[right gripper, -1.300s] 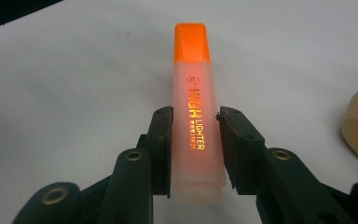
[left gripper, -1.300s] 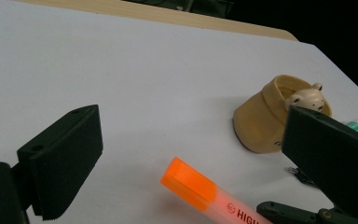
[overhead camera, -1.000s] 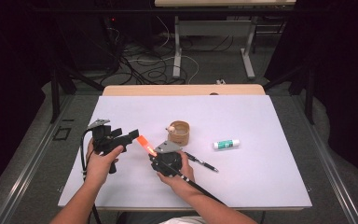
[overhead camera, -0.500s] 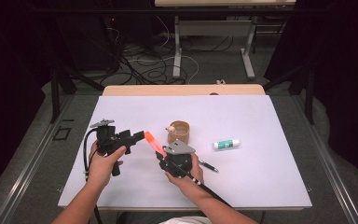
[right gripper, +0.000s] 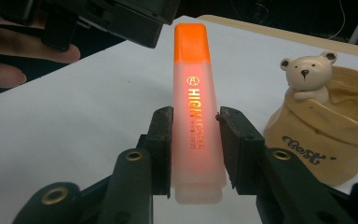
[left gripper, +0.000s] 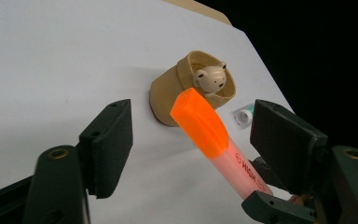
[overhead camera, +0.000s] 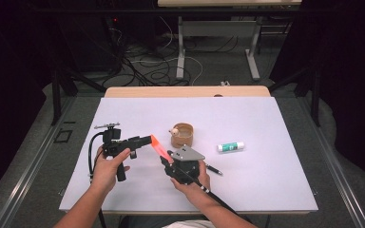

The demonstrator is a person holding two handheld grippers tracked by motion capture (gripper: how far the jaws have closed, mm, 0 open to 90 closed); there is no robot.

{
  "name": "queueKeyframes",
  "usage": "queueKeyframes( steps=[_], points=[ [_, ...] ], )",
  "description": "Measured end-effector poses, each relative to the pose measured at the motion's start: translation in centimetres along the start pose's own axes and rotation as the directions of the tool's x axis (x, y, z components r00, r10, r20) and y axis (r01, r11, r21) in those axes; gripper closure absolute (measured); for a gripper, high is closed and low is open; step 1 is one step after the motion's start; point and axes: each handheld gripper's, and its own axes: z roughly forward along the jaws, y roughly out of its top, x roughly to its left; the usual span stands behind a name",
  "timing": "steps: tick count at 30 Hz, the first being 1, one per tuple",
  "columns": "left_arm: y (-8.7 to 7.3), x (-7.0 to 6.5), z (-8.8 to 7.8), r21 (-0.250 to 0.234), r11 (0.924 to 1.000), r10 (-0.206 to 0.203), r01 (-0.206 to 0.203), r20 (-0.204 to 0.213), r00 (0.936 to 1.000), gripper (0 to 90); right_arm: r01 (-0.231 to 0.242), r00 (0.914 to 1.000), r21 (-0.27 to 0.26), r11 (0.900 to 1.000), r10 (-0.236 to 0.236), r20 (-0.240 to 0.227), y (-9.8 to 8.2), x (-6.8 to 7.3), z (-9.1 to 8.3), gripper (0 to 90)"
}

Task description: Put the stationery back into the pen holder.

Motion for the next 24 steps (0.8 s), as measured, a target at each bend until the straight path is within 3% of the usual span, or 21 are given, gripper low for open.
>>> queueKeyframes(
  steps=[4,6,7,8,10,13,14,18,21,22,23,24],
  points=[
    [-0.2,0.5,0.3,0.016,0.9934,-0.114,0.113,0.046,0.9924,36.8,-0.008,1.0000,0.011,1.000,0.008,-0.002,0.1,0.3,-0.1,66.2],
    [-0.3,0.7,0.3,0.042,0.9893,-0.142,0.140,0.050,0.9886,38.4,-0.002,0.9999,0.003,1.000,0.002,-0.010,0.2,0.2,-0.1,66.1],
    [-0.3,0.8,0.6,0.021,0.9889,-0.148,0.147,0.055,0.9874,39.8,-0.012,0.9999,-0.007,1.000,0.012,-0.011,0.2,0.3,-0.1,66.2],
    [-0.4,0.7,0.5,0.032,0.9845,-0.174,0.172,0.059,0.9830,41.6,-0.013,0.9998,-0.010,1.000,0.013,-0.014,0.2,0.4,-0.1,66.2],
    [-0.3,0.9,0.5,0.044,0.9854,-0.167,0.165,0.070,0.9834,42.6,-0.010,0.9998,-0.007,1.000,0.010,-0.019,0.2,0.5,-0.1,66.2],
    [-0.4,0.9,0.7,0.060,0.9798,-0.196,0.191,0.094,0.9761,44.5,-0.020,0.9994,-0.014,1.000,0.020,-0.027,0.3,0.7,-0.1,66.2],
    [-0.4,0.9,0.7,0.070,0.9818,-0.183,0.177,0.103,0.9776,45.8,-0.015,0.9994,-0.019,1.000,0.015,-0.032,0.3,0.8,-0.1,66.2],
    [-0.4,0.7,0.9,0.118,0.9730,-0.214,0.199,0.132,0.9680,47.2,-0.007,0.9992,-0.018,1.000,0.006,-0.039,0.3,1.0,-0.1,66.2],
    [-0.5,0.4,1.1,0.085,0.9726,-0.227,0.216,0.140,0.9638,49.2,-0.019,0.9989,-0.022,1.000,0.018,-0.044,0.3,1.2,-0.2,66.1],
    [-0.5,0.5,1.1,0.091,0.9751,-0.214,0.202,0.149,0.9654,51.0,-0.020,0.9987,-0.022,1.000,0.019,-0.047,0.3,1.2,-0.2,66.2],
    [-0.5,0.4,1.0,0.088,0.9720,-0.229,0.218,0.147,0.9623,52.0,-0.023,0.9985,-0.019,1.000,0.022,-0.050,0.3,1.3,-0.2,66.1],
    [-0.5,0.5,1.0,0.086,0.9735,-0.223,0.212,0.146,0.9638,53.3,-0.023,0.9985,-0.019,1.000,0.022,-0.050,0.3,1.3,-0.2,66.1]
  ],
)
